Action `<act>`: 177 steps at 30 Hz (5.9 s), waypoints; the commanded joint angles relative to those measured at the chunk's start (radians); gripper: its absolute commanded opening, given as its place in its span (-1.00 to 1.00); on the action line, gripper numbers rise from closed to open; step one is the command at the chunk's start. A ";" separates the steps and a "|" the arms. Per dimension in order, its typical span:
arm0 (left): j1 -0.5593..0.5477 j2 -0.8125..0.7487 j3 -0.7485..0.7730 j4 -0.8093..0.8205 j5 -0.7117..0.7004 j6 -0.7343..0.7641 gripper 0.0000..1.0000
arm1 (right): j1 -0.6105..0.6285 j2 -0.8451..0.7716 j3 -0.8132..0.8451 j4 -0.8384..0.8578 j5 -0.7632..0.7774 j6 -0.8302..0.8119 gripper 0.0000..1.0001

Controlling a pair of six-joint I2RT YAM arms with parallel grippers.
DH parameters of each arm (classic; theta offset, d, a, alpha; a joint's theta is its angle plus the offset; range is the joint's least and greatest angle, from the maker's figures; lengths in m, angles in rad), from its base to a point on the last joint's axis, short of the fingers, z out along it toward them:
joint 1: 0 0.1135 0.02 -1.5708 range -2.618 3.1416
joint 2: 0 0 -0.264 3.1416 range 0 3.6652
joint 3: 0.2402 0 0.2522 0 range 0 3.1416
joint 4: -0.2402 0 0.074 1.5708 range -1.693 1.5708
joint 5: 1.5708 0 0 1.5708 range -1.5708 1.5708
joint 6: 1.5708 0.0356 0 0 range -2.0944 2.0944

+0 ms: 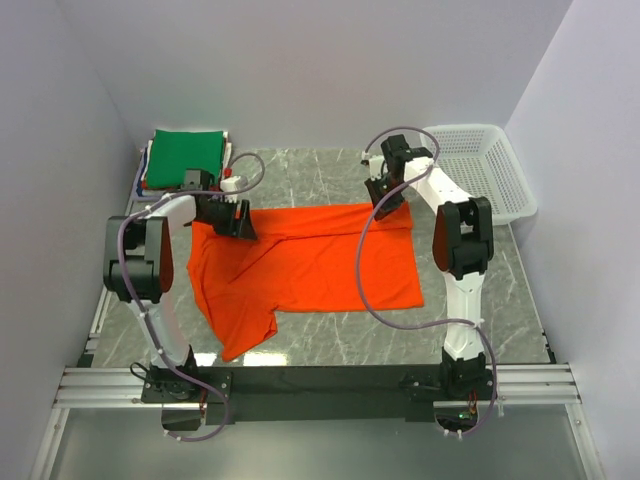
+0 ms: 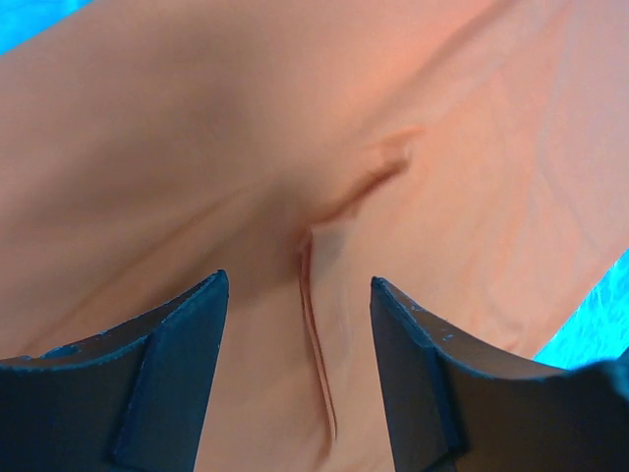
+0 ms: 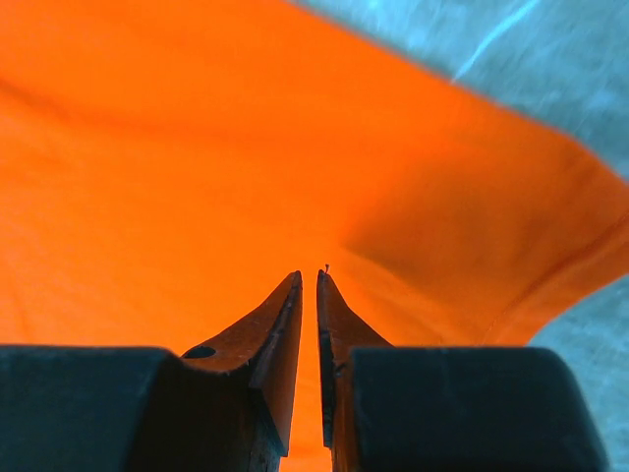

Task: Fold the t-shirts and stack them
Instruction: Fold the tshirt

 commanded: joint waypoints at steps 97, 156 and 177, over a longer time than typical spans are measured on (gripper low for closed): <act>0.202 0.281 0.281 0.114 -0.113 -0.119 0.02 | -0.004 0.344 0.508 -0.124 0.169 0.042 -0.85; 0.524 -0.116 -0.119 -0.298 0.161 0.238 0.06 | 0.032 -0.108 -0.243 -0.098 0.240 -0.132 -0.73; 0.225 -0.627 -0.438 -0.507 -0.023 1.010 0.27 | 0.177 -0.745 -1.015 0.248 0.347 -0.494 -0.45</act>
